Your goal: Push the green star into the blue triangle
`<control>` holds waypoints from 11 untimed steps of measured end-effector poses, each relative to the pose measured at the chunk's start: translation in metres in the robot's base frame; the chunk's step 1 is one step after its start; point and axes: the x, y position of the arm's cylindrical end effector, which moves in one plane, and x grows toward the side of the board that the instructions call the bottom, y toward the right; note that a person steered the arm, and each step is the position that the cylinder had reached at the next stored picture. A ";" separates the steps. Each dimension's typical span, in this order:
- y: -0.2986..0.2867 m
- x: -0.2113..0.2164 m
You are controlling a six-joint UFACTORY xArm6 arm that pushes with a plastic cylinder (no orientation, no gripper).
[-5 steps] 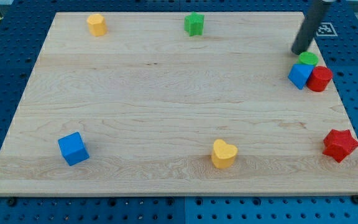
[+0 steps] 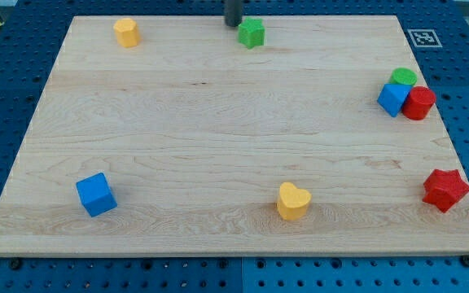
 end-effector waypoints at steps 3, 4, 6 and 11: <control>0.161 0.105; 0.166 0.113; 0.117 0.105; 0.131 0.141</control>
